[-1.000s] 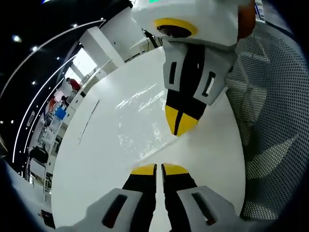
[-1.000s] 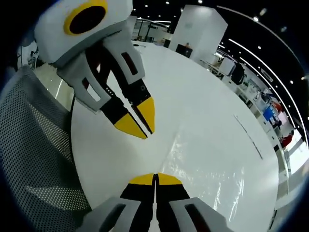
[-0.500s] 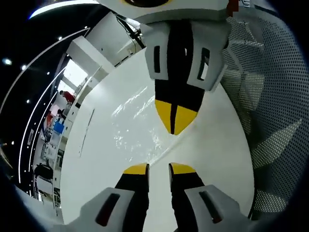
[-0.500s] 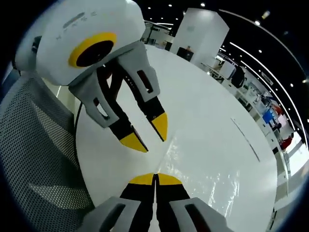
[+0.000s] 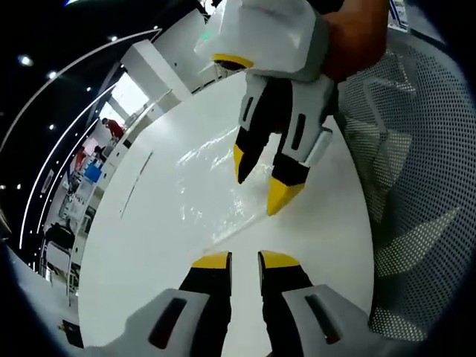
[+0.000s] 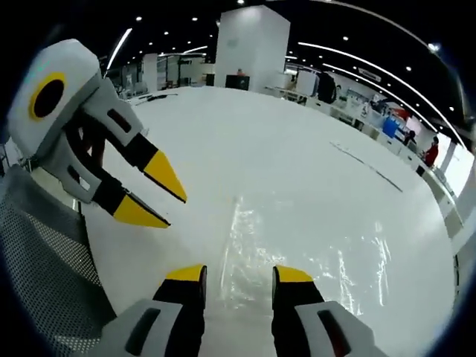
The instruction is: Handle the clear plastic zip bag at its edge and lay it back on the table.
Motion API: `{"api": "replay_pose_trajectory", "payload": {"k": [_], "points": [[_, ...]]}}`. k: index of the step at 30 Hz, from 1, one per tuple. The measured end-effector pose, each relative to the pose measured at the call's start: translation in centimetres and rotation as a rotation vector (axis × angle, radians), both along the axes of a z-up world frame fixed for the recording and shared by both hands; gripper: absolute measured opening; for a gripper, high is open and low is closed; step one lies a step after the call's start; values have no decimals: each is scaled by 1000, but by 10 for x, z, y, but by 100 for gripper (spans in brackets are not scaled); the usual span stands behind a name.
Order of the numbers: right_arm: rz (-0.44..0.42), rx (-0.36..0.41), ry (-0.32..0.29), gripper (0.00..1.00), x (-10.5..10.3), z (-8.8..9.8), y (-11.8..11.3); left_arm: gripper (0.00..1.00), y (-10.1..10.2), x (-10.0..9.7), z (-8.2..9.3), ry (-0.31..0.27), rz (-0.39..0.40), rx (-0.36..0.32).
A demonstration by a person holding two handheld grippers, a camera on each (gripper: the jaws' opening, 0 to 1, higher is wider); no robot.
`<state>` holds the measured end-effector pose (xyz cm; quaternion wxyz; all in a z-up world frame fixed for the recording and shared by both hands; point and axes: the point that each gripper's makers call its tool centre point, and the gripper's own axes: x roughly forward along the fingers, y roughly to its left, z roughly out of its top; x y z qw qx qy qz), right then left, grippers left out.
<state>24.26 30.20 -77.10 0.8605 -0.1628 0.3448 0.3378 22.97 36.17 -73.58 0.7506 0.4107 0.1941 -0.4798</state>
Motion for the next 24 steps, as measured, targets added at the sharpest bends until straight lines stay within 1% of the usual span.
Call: {"api": "replay_pose_trajectory", "payload": {"k": [2, 3, 4, 5, 6, 7, 10, 11, 12, 16, 19, 24], "points": [[-5, -4, 9, 31, 0, -6, -2, 12, 0, 0, 0, 0, -1, -1], [-12, 3, 23, 30, 1, -13, -3, 12, 0, 0, 0, -2, -4, -1], [-16, 7, 32, 29, 0, -16, -4, 12, 0, 0, 0, -2, -5, -2], [-25, 46, 12, 28, 2, -7, 1, 12, 0, 0, 1, -1, -5, -3], [-41, 45, 17, 27, 1, -7, -2, 11, 0, 0, 1, -1, -5, -4], [-30, 35, 13, 27, 3, -7, -3, 11, -1, 1, 1, -1, -6, -3], [-5, 43, -4, 18, 1, -7, 0, 11, -3, 2, 2, 0, -8, -3], [-2, 48, -7, 15, 2, -9, 1, 11, -4, 3, 2, 1, -8, -4], [-2, 50, -10, 11, 2, -9, 1, 11, -4, 3, 3, 2, -9, -4], [-10, 46, -11, 1, 4, -10, -4, 11, -5, 5, 4, 0, -9, -6], [-2, 47, -3, 0, 5, -11, -4, 10, -5, 7, 4, -7, -8, -1], [32, 13, 6, 0, -1, -8, -6, 11, -6, 10, 5, -19, -11, 8]]}}
